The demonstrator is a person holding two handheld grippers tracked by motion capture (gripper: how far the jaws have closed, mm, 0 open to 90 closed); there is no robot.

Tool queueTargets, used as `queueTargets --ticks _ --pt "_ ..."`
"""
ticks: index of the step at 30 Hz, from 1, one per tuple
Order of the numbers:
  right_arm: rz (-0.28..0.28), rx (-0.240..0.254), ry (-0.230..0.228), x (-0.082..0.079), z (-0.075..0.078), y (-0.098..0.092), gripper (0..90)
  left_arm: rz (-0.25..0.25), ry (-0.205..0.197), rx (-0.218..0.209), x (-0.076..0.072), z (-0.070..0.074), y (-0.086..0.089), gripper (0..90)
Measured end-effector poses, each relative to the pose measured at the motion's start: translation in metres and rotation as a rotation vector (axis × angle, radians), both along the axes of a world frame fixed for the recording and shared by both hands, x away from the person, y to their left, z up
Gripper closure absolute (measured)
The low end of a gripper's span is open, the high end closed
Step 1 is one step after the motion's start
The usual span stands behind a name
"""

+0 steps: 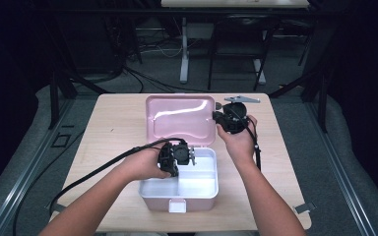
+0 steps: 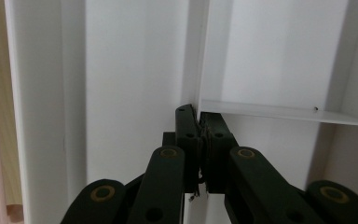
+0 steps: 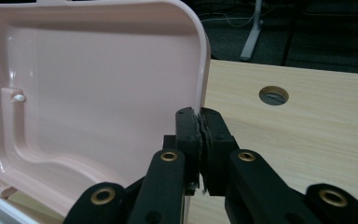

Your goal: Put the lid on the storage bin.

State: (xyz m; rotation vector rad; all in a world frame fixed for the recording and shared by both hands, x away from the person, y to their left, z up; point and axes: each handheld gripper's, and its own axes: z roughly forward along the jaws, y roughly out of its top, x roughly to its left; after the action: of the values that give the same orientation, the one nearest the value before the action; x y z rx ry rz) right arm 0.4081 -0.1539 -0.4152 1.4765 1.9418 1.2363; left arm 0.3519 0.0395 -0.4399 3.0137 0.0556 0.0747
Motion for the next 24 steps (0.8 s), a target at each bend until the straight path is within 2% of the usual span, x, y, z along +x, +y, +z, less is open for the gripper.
queueTargets --ticks 1,10,15,20,24 --pt "-0.014 -0.002 -0.022 -0.002 0.0 0.001 87.1 0.0 0.0 0.0 0.0 0.0 0.0 87.2" --pt "0.008 -0.006 -0.072 -0.021 0.006 -0.002 87.4 0.004 -0.002 -0.005 -0.001 0.0 0.0 87.1" --pt "0.015 -0.018 -0.115 -0.034 0.008 -0.001 87.6 0.004 -0.013 0.0 -0.002 0.0 0.0 86.9" --pt "0.029 -0.028 -0.119 -0.04 0.01 -0.002 87.6 0.001 -0.012 -0.007 -0.002 0.0 0.001 86.4" --pt "0.025 -0.029 -0.125 -0.041 0.01 -0.002 87.5 0.026 -0.033 -0.016 -0.003 0.0 0.003 83.3"
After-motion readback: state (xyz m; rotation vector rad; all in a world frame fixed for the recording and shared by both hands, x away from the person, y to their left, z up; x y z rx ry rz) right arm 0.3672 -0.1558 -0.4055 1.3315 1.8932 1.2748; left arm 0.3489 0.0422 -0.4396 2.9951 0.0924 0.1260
